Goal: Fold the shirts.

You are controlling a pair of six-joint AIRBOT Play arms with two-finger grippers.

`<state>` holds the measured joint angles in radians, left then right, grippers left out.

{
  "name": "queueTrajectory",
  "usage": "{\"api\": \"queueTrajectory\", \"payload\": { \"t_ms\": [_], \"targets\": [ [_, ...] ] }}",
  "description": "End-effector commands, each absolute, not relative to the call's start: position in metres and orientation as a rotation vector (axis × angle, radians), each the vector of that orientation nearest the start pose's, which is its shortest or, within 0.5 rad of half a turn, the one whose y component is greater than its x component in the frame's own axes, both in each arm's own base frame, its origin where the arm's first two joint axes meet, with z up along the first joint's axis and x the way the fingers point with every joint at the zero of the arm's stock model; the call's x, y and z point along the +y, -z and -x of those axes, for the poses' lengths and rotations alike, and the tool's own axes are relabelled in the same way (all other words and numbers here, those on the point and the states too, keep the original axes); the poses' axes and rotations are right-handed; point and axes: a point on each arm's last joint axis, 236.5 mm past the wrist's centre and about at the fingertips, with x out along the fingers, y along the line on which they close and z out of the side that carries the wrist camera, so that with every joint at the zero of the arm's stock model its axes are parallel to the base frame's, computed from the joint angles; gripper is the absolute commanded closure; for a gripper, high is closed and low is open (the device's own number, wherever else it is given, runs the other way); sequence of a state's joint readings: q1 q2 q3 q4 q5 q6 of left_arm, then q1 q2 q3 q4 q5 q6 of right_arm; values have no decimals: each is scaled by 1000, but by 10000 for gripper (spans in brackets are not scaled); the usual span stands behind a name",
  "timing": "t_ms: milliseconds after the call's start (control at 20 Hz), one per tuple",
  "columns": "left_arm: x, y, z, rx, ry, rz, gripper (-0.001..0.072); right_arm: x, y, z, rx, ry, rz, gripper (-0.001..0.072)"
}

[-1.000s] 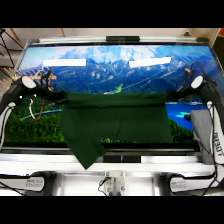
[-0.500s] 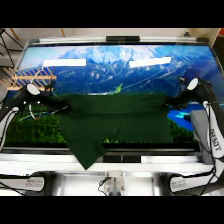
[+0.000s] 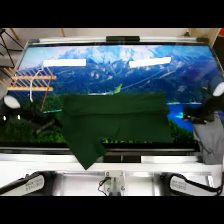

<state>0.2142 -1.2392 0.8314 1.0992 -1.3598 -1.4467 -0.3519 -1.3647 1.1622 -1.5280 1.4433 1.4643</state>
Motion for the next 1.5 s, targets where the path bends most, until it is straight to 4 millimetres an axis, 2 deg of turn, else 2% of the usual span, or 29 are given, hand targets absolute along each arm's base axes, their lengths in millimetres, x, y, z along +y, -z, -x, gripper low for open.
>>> {"api": "queueTrajectory", "payload": {
  "t_ms": [0,50,100,300,350,400,450,500,550,600,650,700,850,1000,1100,1250,1300,1400,1450],
  "targets": [
    [-69,87,-186,1695,194,612,205,-105,31,-265,1649,183,-342,203],
    [-77,91,-175,1695,212,635,205,-105,32,-264,1651,185,-348,203],
    [-84,94,-172,1674,221,668,205,-104,31,-265,1647,181,-353,203],
    [-103,98,-188,1593,230,737,205,-93,31,-270,1633,139,-393,181],
    [-108,100,-190,1585,240,730,205,-86,33,-270,1632,108,-407,55],
    [-114,102,-188,1591,247,710,207,-77,38,-267,1641,71,-426,45],
    [-119,106,-186,1597,240,700,238,-68,45,-262,1655,40,-445,45],
    [-122,110,-185,1603,232,693,360,-61,52,-255,1675,12,-458,46],
    [-126,111,-183,1607,239,678,518,-56,60,-246,1703,-3,-461,46],
    [-129,111,-182,1612,251,665,588,-52,68,-236,1728,-15,-465,46],
    [-130,111,-180,1618,257,659,611,-49,75,-231,1739,-15,-475,46],
    [-131,110,-178,1623,264,657,666,-43,81,-230,1733,-20,-501,46],
    [-131,109,-179,1617,266,656,667,-34,96,-242,1654,-8,-562,47],
    [-131,105,-181,1597,272,651,667,-33,106,-238,1649,5,-565,51],
    [-131,103,-183,1586,274,649,667,-25,111,-237,1647,-2,-582,152],
    [-131,102,-185,1579,277,648,667,-7,118,-227,1694,-48,-528,152],
    [-131,100,-186,1575,279,646,667,-4,119,-225,1707,-55,-504,178],
    [-131,94,-196,1547,293,633,667,-3,116,-226,1721,-51,-472,619],
    [-131,86,-206,1512,316,610,667,-4,110,-232,1709,-52,-477,628]
  ]
}}
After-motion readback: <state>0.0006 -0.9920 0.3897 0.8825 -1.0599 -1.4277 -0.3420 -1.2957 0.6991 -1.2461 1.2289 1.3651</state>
